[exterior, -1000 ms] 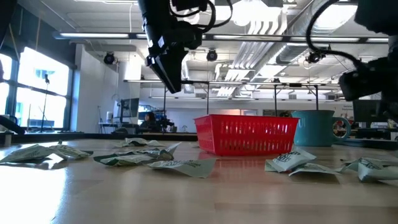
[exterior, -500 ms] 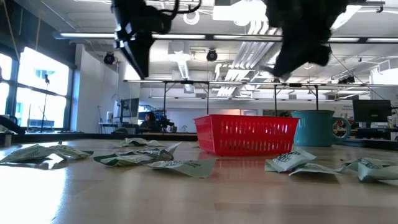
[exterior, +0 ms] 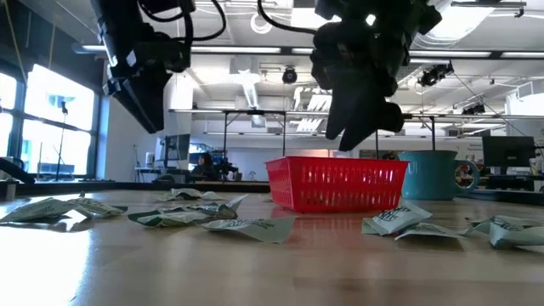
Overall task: Pick and place items into bin
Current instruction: Put the white stevia pack into the red bin
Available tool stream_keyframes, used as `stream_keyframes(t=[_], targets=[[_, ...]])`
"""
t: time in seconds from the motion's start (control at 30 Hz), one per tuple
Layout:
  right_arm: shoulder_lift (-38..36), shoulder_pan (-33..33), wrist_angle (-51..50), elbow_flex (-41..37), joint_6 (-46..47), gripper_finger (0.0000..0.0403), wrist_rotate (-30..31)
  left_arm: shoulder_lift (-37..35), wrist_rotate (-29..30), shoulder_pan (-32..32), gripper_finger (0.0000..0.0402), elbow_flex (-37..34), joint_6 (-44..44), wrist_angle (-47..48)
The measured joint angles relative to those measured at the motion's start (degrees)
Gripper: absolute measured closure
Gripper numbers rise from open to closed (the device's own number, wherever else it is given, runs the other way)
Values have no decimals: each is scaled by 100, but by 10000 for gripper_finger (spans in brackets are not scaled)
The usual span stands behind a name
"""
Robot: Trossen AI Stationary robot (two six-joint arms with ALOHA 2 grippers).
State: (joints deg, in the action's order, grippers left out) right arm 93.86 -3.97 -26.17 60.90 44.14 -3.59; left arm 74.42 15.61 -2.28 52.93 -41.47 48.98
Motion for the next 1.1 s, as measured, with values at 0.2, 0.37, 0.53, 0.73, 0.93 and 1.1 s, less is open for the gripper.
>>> stream_keyframes(t=[0.2,0.37,0.53,0.73,0.93,1.1], targets=[[-241,-132,-754,237,379,139,1014,238,87,430,218,-112,97,-363],[-473,-235,-1370,281,224,116,881,679,-246,1081,218,-102,2127,-1374],[-702,-362,-2040,282,538,115,546,1187,-2260,2214,218,-10,2272,-1748],[-894,-461,-2742,280,943,114,695,1283,-2616,2733,218,34,2140,-1702],[-831,-1093,-2756,38,-570,114,232,1188,-2771,2322,218,32,2665,-1390],[-828,-1533,-2236,-681,-1151,114,305,1181,-2415,1768,218,32,2600,-1484]])
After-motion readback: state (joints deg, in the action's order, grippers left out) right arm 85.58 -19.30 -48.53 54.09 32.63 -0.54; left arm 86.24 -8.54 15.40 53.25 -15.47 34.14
